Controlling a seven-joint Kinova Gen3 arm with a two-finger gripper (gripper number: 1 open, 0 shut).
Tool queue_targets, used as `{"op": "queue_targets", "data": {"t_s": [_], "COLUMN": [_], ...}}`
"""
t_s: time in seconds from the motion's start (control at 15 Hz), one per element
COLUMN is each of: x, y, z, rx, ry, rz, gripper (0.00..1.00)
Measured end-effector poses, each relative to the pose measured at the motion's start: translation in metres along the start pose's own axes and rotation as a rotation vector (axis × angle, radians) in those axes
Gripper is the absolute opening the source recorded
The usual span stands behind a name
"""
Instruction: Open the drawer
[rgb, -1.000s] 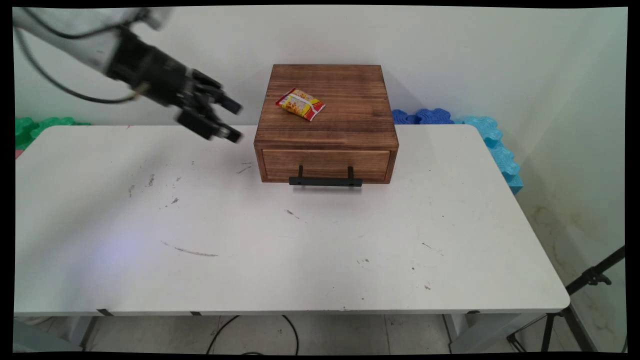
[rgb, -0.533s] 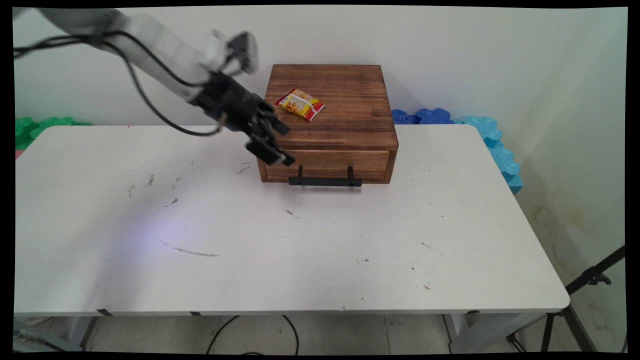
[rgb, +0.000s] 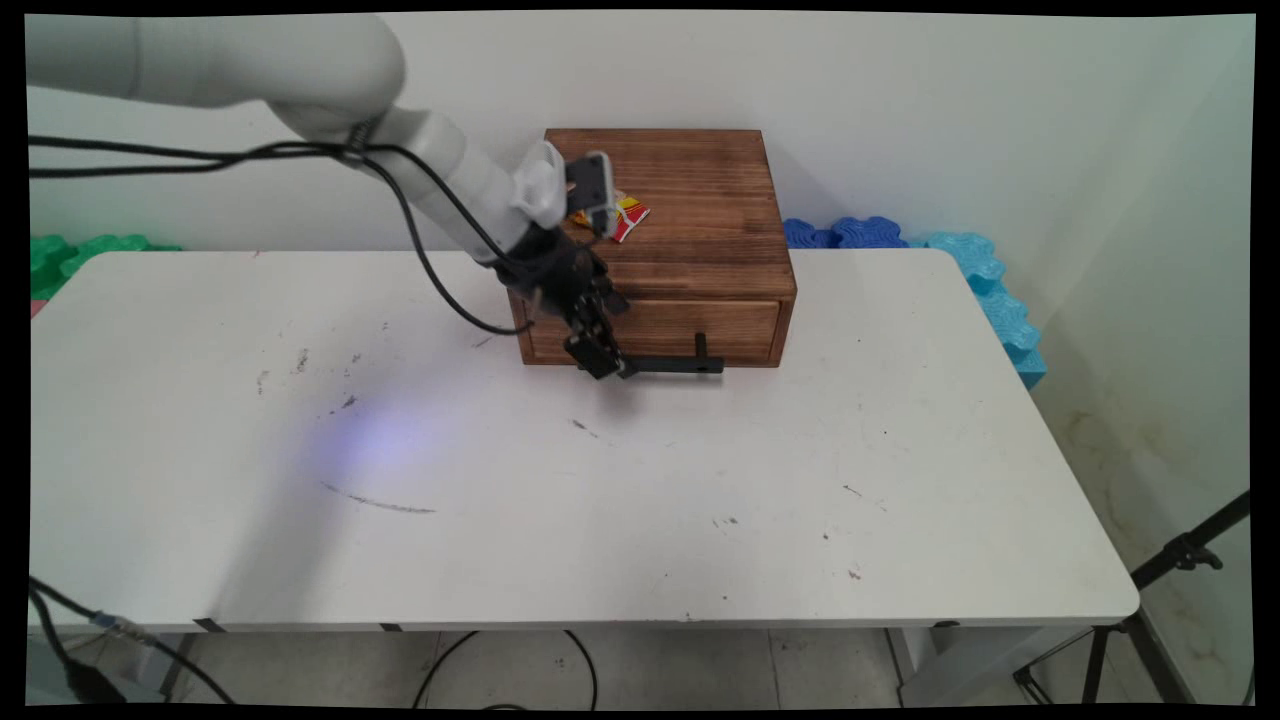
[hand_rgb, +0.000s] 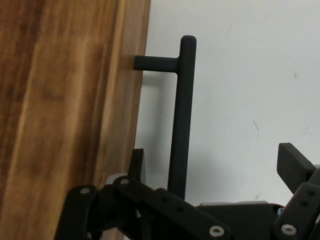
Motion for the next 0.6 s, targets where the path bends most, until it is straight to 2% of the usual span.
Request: {"op": "queue_targets", "data": {"t_s": [0.6], "x": [0.007], "y": [0.011], "z": [0.052], "rx": [-0.011], "ry": [-0.054], "rz": [0.069], "gripper": [1.00]}}
